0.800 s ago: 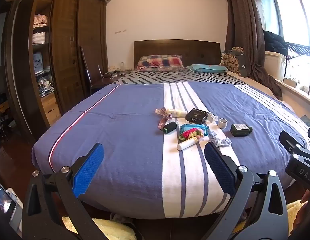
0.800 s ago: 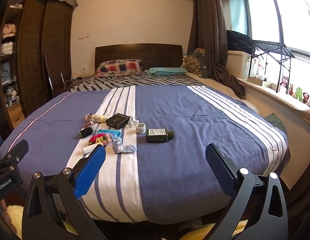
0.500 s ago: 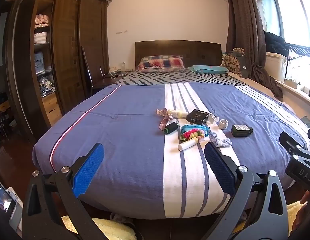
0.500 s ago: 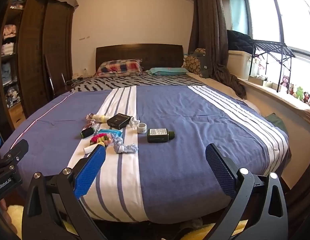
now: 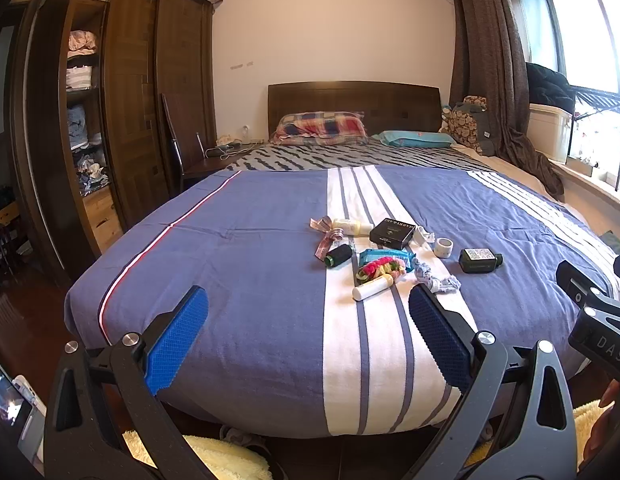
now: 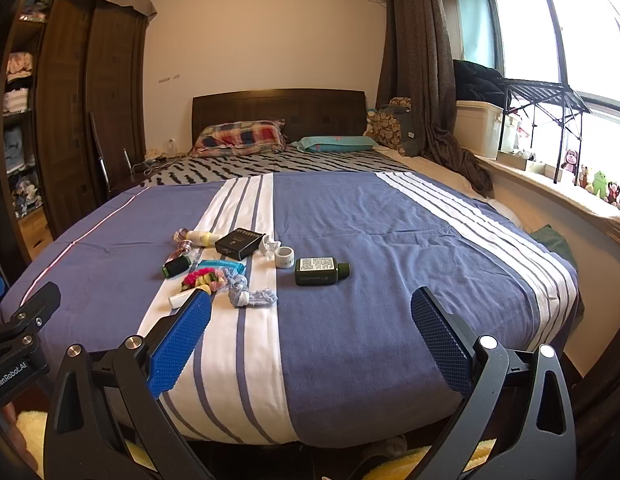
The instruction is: Collect trash
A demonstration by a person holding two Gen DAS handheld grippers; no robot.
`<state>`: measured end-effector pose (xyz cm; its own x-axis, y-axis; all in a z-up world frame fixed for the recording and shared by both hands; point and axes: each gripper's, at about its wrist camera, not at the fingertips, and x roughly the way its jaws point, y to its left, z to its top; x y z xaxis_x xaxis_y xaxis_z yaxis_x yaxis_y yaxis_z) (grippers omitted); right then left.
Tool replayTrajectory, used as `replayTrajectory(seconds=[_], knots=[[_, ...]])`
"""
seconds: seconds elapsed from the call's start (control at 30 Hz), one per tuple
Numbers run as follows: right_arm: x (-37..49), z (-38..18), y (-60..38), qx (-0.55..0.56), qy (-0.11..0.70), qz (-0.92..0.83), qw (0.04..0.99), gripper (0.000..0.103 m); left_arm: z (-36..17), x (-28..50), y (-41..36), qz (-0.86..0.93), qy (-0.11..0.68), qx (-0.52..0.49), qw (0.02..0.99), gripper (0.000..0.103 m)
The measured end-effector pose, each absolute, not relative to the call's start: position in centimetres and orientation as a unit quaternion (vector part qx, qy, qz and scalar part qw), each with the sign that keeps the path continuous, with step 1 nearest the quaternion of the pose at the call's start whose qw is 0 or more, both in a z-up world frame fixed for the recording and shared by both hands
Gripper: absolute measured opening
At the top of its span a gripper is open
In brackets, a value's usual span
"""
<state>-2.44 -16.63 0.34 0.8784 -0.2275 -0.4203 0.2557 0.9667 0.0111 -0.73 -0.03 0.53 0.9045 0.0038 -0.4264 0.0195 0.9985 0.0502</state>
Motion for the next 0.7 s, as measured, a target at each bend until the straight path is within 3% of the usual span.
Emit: replayTrajectory(seconds=[0.7], knots=[[-2.47,0.42,-16.35,0.033,0.213,-0.123,0.969,0.1,0.54,-0.88,-0.23,-0.003,0.218,0.029,0.976,0.095]])
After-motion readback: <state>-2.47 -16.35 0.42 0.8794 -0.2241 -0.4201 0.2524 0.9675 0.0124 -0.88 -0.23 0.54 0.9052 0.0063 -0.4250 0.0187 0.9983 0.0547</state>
